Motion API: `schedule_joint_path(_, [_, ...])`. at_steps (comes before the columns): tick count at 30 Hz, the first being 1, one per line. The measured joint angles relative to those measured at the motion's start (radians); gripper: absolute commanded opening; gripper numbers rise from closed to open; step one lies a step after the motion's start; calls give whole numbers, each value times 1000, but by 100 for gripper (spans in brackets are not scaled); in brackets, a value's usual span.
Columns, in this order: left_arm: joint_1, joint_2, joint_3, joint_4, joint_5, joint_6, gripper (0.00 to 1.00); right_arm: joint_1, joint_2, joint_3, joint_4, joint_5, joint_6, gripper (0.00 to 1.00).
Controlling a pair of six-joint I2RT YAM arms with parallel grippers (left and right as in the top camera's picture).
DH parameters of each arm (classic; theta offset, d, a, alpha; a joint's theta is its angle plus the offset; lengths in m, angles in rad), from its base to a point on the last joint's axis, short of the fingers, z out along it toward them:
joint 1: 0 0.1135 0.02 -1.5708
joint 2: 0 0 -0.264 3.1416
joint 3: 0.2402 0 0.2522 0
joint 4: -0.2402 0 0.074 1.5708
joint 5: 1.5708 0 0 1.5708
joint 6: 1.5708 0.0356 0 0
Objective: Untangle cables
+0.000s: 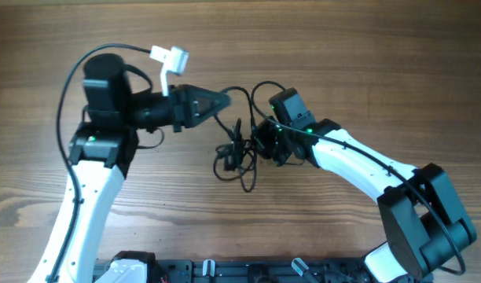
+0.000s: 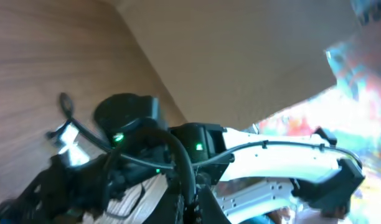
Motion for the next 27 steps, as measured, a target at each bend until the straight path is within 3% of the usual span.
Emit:
schedule_joint_path(4, [50, -2, 0, -133, -61, -7, 4, -52, 0, 0, -9, 15, -118, 29])
schedule_joint_path(12, [59, -4, 0, -379, -376, -3, 4, -222, 0, 0, 3, -138, -443, 55])
schedule_joint_path(17, [59, -3, 0, -403, -493, 27, 4, -331, 0, 0, 5, -303, -618, 62])
schedule_joint_path(27, [-19, 64, 0, -407, -550, 121, 4, -412, 0, 0, 38, -461, -708, 76])
